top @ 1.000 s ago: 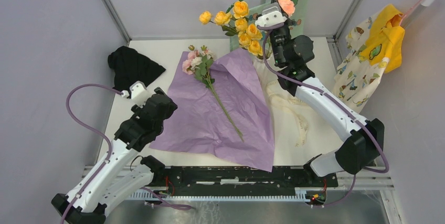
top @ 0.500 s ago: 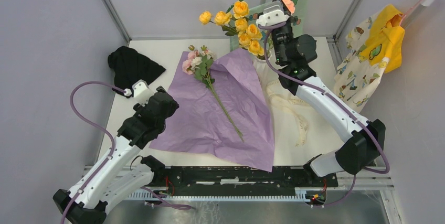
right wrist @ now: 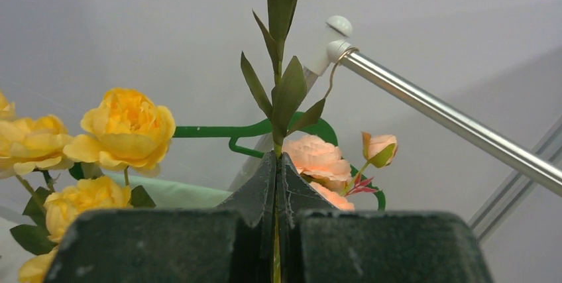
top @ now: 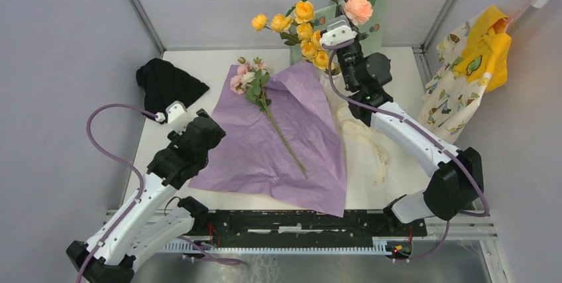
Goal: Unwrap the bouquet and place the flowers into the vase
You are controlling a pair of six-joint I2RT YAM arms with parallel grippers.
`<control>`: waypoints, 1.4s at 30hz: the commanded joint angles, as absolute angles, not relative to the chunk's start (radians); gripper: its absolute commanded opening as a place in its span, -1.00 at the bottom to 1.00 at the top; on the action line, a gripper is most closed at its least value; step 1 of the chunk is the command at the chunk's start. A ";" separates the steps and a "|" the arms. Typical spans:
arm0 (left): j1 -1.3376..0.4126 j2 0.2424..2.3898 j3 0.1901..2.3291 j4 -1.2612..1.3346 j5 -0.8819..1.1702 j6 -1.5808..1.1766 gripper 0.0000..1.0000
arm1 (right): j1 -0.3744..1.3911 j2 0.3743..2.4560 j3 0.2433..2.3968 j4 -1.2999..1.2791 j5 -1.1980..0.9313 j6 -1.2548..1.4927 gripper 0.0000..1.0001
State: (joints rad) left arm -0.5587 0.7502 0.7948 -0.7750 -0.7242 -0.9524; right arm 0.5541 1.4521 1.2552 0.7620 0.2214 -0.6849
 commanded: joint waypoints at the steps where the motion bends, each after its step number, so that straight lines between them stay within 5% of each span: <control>1: -0.560 0.738 0.792 -0.735 -0.761 -0.945 0.63 | 0.552 1.406 1.215 0.831 0.188 -0.615 -0.99; 42: -0.560 0.688 0.790 -0.748 -0.757 -0.933 0.64 | 0.550 1.340 0.962 0.857 0.064 -0.119 -0.99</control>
